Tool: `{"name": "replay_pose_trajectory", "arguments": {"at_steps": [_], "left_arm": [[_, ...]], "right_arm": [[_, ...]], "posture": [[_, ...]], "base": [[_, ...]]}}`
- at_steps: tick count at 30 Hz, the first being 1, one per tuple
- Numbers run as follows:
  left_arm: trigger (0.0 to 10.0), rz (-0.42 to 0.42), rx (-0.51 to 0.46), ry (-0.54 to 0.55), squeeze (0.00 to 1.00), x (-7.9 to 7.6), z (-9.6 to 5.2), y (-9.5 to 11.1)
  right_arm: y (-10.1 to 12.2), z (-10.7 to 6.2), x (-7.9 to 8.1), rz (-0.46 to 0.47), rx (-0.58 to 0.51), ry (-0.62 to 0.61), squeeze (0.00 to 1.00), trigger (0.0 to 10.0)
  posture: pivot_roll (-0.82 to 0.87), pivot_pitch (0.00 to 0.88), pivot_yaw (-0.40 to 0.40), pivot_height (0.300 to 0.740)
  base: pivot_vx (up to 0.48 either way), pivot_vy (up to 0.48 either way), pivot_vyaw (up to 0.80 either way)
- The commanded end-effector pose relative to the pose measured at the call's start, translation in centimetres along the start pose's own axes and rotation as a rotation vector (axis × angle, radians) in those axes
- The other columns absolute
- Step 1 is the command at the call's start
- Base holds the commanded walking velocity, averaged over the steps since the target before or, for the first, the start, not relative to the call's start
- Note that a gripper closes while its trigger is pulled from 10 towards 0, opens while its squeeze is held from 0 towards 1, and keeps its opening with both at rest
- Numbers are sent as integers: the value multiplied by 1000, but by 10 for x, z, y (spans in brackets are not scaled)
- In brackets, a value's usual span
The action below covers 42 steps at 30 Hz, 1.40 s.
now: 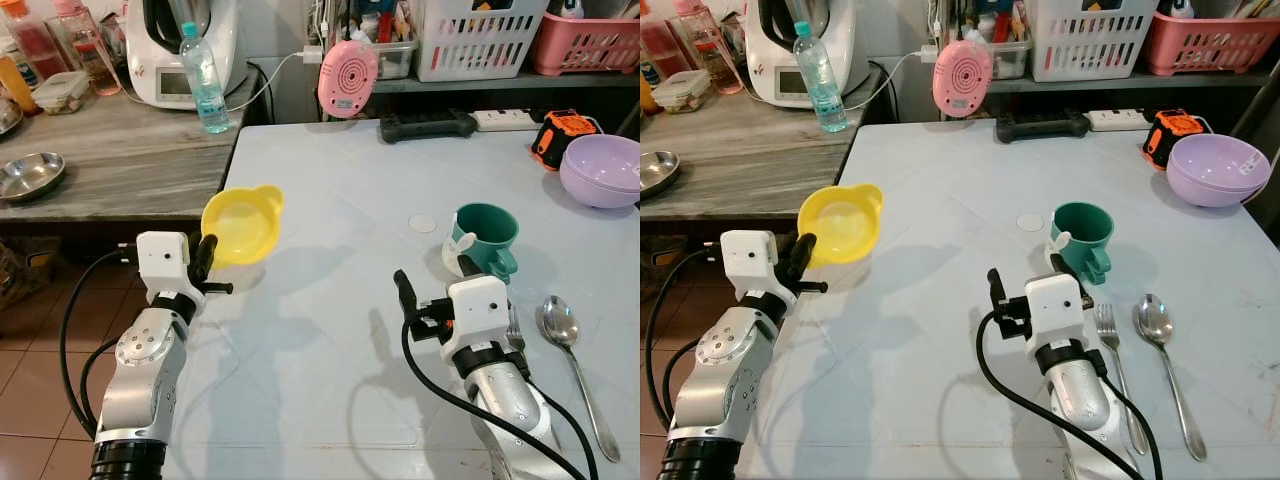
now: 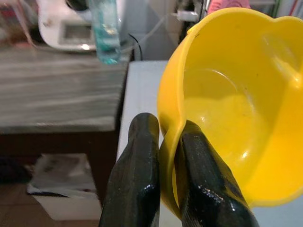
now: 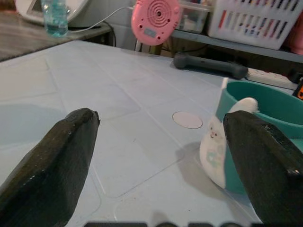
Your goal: Setting the table
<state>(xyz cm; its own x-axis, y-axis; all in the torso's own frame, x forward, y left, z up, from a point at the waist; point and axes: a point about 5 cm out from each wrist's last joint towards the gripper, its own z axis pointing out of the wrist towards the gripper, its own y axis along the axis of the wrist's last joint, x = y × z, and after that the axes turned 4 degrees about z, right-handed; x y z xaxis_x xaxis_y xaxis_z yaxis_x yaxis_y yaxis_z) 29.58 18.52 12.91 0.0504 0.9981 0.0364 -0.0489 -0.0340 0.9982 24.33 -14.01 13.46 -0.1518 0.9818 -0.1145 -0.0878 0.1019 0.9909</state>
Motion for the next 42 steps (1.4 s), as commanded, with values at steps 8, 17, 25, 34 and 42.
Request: {"name": "replay_pose_trajectory", "arguments": {"at_steps": [8,17,25,34,42], "left_arm": [[10000,59,-10,79,0,8,-3,6],[10000,15,29,57,0,2,0,-1],[10000,-15,58,37,0,-2,0,-6],[10000,9,79,24,0,-4,-1,-9],[10000,4,90,12,0,-7,0,-9]], "right_arm": [[1,1,-8,15,-10,-58,0,10000],[1,3,-9,19,-13,-60,0,10000],[-1,2,-9,23,4,-63,0,10000],[-1,1,-9,24,4,-60,0,10000],[-1,1,-9,22,4,-62,0,10000]], "posture": [[-111,25,70,740],[-122,23,68,740],[-125,25,70,740],[-124,29,69,740],[-126,29,69,740]], "base": [[0,0,0],[0,0,0],[0,0,-382],[0,0,-140],[0,0,0]]}}
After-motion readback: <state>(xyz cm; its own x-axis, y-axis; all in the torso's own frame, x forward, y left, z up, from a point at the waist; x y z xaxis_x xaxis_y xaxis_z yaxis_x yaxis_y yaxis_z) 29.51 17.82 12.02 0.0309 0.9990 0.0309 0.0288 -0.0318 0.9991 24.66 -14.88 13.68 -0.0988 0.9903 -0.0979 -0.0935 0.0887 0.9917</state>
